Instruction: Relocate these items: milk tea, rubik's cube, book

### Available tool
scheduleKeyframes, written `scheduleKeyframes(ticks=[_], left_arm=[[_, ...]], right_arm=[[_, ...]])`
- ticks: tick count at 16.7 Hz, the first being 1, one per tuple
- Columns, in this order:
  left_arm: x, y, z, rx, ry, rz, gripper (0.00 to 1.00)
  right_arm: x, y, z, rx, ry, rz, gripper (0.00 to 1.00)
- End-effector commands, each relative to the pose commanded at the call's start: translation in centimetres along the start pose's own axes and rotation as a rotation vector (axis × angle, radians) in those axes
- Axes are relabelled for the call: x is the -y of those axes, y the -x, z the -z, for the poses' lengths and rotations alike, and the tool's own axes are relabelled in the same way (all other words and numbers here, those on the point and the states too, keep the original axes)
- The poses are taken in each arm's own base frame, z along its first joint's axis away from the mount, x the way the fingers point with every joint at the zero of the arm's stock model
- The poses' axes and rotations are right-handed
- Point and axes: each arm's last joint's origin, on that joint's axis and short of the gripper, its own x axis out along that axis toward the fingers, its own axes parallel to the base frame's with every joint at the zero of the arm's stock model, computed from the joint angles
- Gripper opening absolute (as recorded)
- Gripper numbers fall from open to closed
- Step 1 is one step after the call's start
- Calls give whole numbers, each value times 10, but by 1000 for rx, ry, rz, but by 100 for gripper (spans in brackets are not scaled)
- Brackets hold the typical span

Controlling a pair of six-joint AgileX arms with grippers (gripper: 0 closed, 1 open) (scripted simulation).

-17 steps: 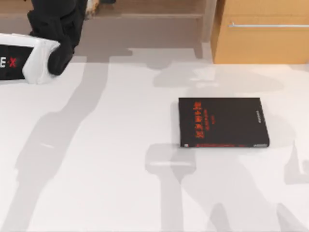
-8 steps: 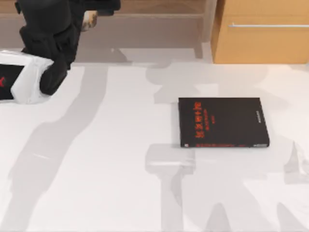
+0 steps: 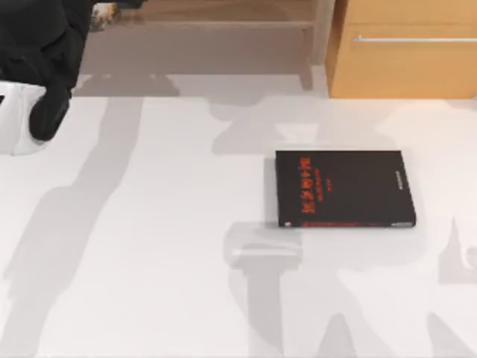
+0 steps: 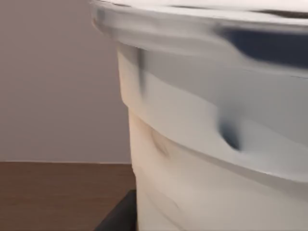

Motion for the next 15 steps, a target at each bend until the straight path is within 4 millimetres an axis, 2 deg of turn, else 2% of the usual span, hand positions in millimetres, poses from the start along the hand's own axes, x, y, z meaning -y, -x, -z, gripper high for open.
scheduleKeyframes(ticks=[2, 4, 7, 9, 12, 15], left_arm=[[-44, -5, 3, 44, -4, -5, 0], [-99, -3, 8, 86, -22, -16, 0], [-183, 14, 14, 135, -70, -45, 0], [-226, 30, 24, 130, -96, -50, 0], [-262, 48, 63, 31, -72, -41, 0], [-267, 50, 99, -64, -28, -13, 0]], right_arm=[[0, 0, 0, 0, 0, 0, 100], [0, 0, 0, 0, 0, 0, 100], [0, 0, 0, 0, 0, 0, 100], [0, 0, 0, 0, 0, 0, 100], [0, 0, 0, 0, 0, 0, 100], [0, 0, 0, 0, 0, 0, 100]])
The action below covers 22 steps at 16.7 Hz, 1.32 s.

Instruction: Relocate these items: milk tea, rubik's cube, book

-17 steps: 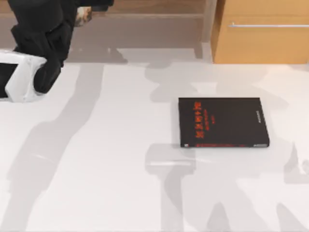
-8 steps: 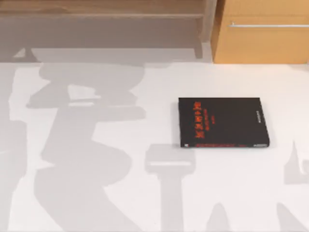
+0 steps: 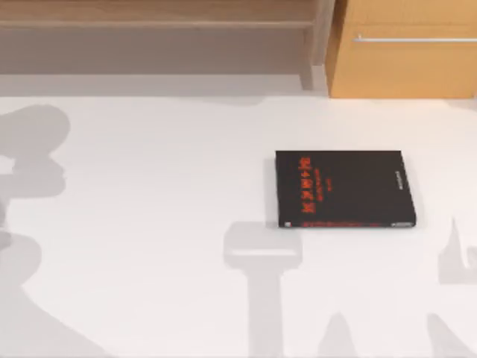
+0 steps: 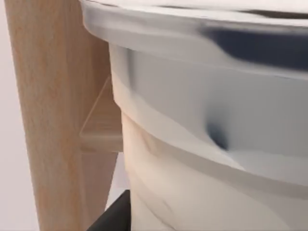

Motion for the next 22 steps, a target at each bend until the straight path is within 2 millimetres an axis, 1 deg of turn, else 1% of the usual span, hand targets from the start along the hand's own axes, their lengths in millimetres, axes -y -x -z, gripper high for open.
scheduleKeyframes(ticks=[2, 8, 10, 15, 19, 22], left_arm=[[5, -4, 7, -16, 6, 18, 0], [6, -4, 7, -16, 3, 17, 0], [5, -5, 12, -13, 0, 15, 0], [6, -5, 34, -14, 3, 20, 0], [7, -5, 37, -17, 6, 22, 0], [7, -5, 37, -17, 6, 22, 23]], right_arm=[[0, 0, 0, 0, 0, 0, 100], [0, 0, 0, 0, 0, 0, 100], [0, 0, 0, 0, 0, 0, 100], [0, 0, 0, 0, 0, 0, 100], [0, 0, 0, 0, 0, 0, 100], [0, 0, 0, 0, 0, 0, 100]])
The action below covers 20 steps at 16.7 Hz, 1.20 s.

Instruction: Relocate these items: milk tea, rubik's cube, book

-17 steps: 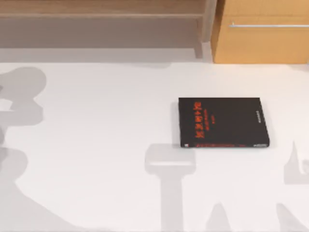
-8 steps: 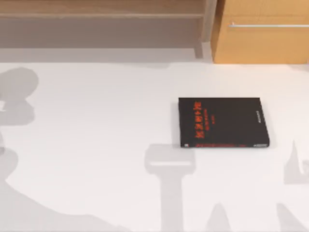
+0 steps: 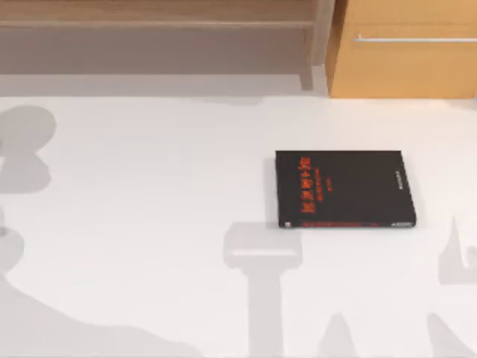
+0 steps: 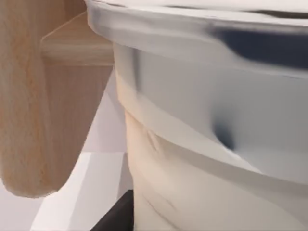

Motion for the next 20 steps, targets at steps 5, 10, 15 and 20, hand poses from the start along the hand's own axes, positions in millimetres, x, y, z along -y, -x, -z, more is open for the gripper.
scheduleKeyframes(ticks=[5, 10, 15, 20], left_arm=[[0, 0, 0, 0, 0, 0, 60], [0, 0, 0, 0, 0, 0, 98], [0, 0, 0, 0, 0, 0, 100], [-1, 1, -1, 2, -1, -2, 100]], right_arm=[[0, 0, 0, 0, 0, 0, 100], [0, 0, 0, 0, 0, 0, 100], [0, 0, 0, 0, 0, 0, 100], [0, 0, 0, 0, 0, 0, 100]])
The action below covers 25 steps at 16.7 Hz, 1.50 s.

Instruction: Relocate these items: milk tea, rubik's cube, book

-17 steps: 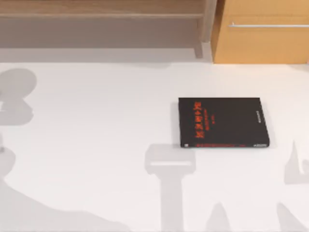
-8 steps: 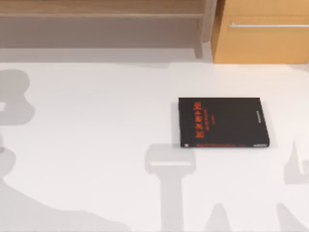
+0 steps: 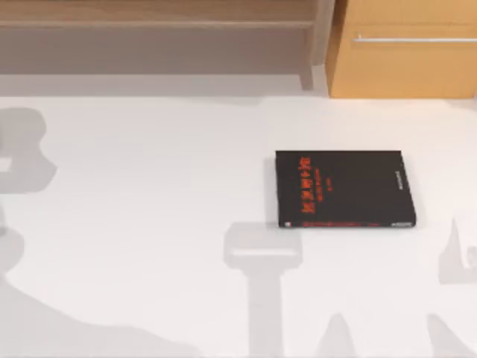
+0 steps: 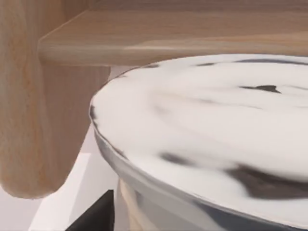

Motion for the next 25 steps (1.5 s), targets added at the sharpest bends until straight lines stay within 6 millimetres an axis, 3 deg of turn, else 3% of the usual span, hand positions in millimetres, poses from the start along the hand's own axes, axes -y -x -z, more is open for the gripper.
scheduleKeyframes(ticks=[6, 11, 13, 18, 25], left_arm=[[0, 28, 1, -3, 2, 0, 100], [2, 28, 1, -8, 5, 4, 100], [2, 32, -5, -21, 18, 1, 100], [2, 46, -44, -6, 5, 2, 100], [3, 45, -50, -2, -3, 7, 100]], right_arm=[[0, 0, 0, 0, 0, 0, 100], [0, 0, 0, 0, 0, 0, 100], [0, 0, 0, 0, 0, 0, 100], [0, 0, 0, 0, 0, 0, 100], [0, 0, 0, 0, 0, 0, 100]])
